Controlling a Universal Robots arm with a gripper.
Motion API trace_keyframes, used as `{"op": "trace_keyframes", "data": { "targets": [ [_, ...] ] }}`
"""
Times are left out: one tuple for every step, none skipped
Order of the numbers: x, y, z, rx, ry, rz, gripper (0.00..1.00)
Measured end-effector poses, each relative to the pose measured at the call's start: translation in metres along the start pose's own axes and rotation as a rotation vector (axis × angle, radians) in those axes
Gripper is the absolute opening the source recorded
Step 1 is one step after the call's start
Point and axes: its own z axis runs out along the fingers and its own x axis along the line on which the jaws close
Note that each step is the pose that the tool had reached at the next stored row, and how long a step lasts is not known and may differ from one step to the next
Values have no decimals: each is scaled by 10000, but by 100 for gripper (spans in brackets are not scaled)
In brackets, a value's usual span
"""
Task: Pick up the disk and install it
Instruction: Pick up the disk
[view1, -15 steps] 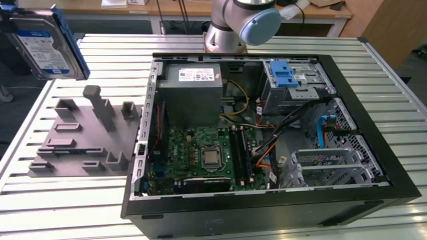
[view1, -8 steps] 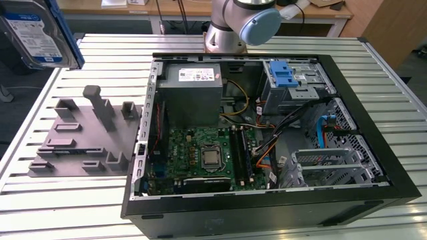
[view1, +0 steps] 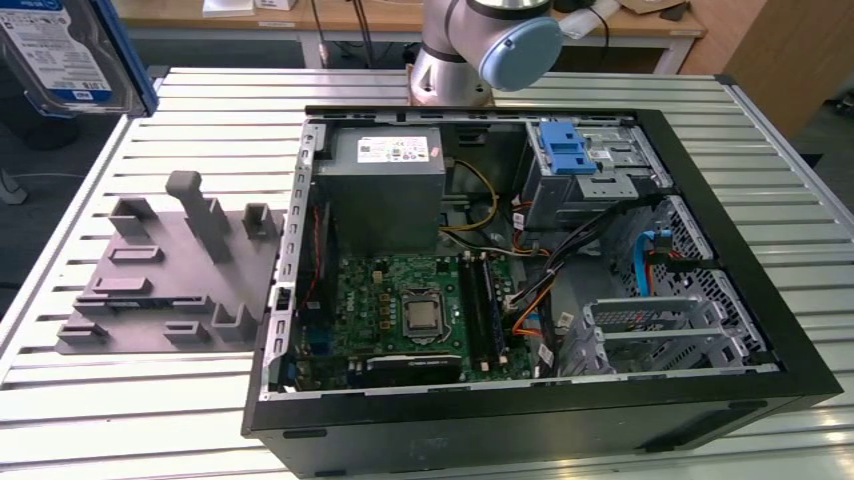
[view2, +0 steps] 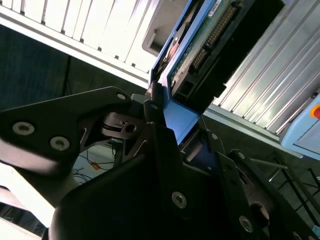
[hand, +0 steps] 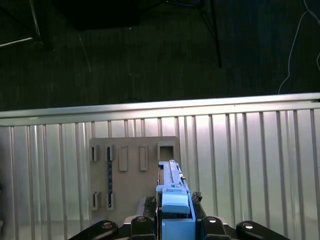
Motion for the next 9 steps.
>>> {"op": "trace_keyframes", "data": {
  "targets": [
    [0, 0, -13, -1, 1, 0, 36],
    [0, 0, -14, 0, 0, 0, 36],
    [0, 0, -14, -1, 1, -1, 36],
    [0, 0, -14, 0, 0, -3, 36],
    [0, 0, -14, 0, 0, -5, 36],
    [0, 0, -15, -1, 1, -7, 36],
    [0, 0, -15, -1, 1, -8, 36],
    [0, 0, -15, -1, 1, -10, 36],
    [0, -1, -15, -1, 1, -17, 36]
  ]
}}
